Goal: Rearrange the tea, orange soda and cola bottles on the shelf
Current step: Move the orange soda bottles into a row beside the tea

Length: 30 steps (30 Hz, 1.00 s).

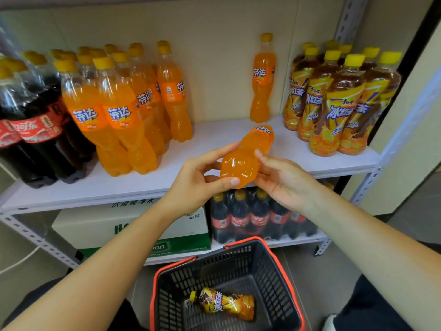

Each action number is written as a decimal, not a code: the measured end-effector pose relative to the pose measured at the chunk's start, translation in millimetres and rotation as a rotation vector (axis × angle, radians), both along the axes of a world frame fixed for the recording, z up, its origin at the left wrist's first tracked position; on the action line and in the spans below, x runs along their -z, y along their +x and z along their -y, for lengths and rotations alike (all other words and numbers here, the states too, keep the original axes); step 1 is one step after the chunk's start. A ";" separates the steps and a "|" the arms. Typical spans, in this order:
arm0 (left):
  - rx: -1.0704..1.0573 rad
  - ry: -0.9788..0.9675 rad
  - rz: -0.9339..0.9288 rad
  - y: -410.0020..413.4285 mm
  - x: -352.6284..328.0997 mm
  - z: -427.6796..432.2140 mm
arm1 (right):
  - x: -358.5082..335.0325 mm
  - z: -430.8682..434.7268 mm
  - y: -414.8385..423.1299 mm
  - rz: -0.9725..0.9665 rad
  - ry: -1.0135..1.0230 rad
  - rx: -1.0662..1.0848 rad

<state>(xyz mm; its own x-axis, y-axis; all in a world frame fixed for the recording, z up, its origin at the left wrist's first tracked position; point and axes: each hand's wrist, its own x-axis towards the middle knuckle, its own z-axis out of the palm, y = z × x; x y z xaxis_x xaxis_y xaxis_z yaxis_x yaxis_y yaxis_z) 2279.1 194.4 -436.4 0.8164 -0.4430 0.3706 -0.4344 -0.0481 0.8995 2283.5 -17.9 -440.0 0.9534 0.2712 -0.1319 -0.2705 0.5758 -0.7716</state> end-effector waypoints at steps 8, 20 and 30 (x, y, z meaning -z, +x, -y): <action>-0.032 -0.115 -0.071 0.1 -4.9 -1.4 | 3.9 0.6 1.1 -0.021 -0.060 -0.051; -0.055 -0.011 -0.118 4.2 -3.6 -3.2 | -3.6 -1.4 -5.0 0.327 -0.342 0.084; -0.773 -0.060 0.029 86.4 4.9 -19.2 | -20.2 18.1 49.4 0.635 -0.772 0.595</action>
<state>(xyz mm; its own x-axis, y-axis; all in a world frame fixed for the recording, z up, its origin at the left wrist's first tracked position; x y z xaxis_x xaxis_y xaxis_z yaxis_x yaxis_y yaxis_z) 2365.5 213.6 -441.4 0.8750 0.2701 0.4017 -0.3204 -0.2990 0.8989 2332.9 -36.0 -419.8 0.8571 -0.1853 0.4807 0.4460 -0.2002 -0.8724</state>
